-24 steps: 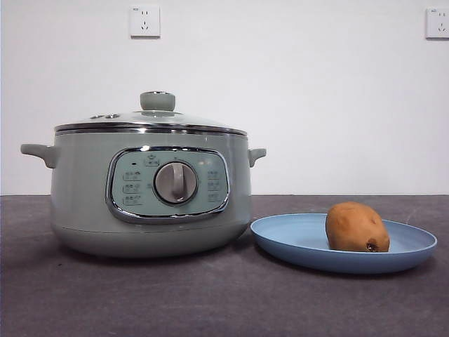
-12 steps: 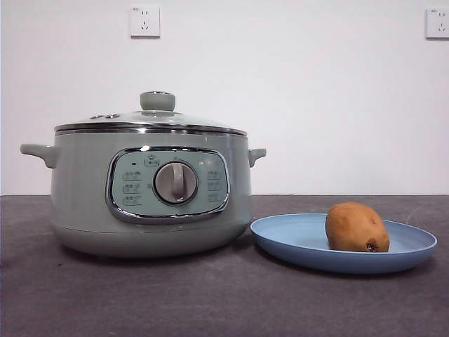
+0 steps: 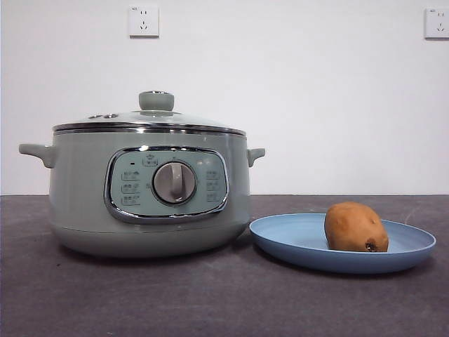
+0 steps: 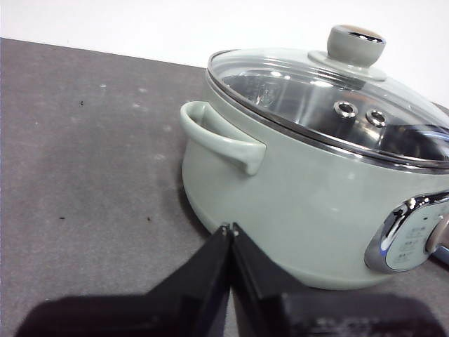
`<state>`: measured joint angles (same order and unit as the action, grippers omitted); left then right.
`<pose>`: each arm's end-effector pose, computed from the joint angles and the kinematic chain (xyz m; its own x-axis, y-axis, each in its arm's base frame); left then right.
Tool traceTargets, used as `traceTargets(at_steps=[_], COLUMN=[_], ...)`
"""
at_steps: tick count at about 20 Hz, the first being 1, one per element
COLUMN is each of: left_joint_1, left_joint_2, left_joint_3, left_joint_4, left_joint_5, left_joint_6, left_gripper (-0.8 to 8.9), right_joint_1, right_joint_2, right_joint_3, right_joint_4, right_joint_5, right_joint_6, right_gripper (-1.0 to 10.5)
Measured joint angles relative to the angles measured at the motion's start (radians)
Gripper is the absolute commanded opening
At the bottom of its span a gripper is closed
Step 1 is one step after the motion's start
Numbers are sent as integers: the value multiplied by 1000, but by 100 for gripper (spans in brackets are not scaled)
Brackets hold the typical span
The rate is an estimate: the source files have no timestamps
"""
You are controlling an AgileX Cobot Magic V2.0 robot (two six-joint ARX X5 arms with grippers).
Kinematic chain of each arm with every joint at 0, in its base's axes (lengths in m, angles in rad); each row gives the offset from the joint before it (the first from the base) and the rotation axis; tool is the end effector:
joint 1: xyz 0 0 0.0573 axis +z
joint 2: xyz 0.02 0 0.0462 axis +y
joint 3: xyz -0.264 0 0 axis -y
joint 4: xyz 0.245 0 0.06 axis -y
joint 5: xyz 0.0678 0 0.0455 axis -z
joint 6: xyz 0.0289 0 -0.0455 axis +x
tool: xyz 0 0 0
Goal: Take the potato out from the steamer,put the potato on the plate,close the lid
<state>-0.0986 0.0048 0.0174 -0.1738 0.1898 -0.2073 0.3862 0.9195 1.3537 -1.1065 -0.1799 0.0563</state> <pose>0.0942 -0.0148 0.1524 0.9460 -0.2832 -0.1576 0.2431 0.9417 -0.2328 0.1206 0.0546 0.4110 0.6457 0.4557 -0.6127 -0.4670 0.8705 0.1553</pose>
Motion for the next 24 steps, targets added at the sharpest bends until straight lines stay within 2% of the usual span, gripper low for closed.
traceTargets(at_steps=[9, 12, 14, 19, 21, 24], left_joint_1=[0, 0, 0, 0, 0, 0], left_joint_2=[0, 0, 0, 0, 0, 0], left_joint_3=[0, 0, 0, 0, 0, 0], left_joint_4=[0, 0, 0, 0, 0, 0], left_joint_5=[0, 0, 0, 0, 0, 0], left_joint_6=[0, 0, 0, 0, 0, 0], left_gripper=[-1, -2, -1, -1, -1, -1], right_joint_1=[0, -11, -70, -264, -327, -378], right_joint_2=[0, -6, -31, -175, -265, -415], right_joint_3=[0, 0, 0, -54, -140, -399], right_joint_4=[1, 17, 15, 28, 117, 383], right_joint_5=[10, 123, 154, 154, 161, 157], right_joint_6=[0, -19, -23, -3, 3, -17], right_gripper=[0, 1, 1, 1, 1, 1])
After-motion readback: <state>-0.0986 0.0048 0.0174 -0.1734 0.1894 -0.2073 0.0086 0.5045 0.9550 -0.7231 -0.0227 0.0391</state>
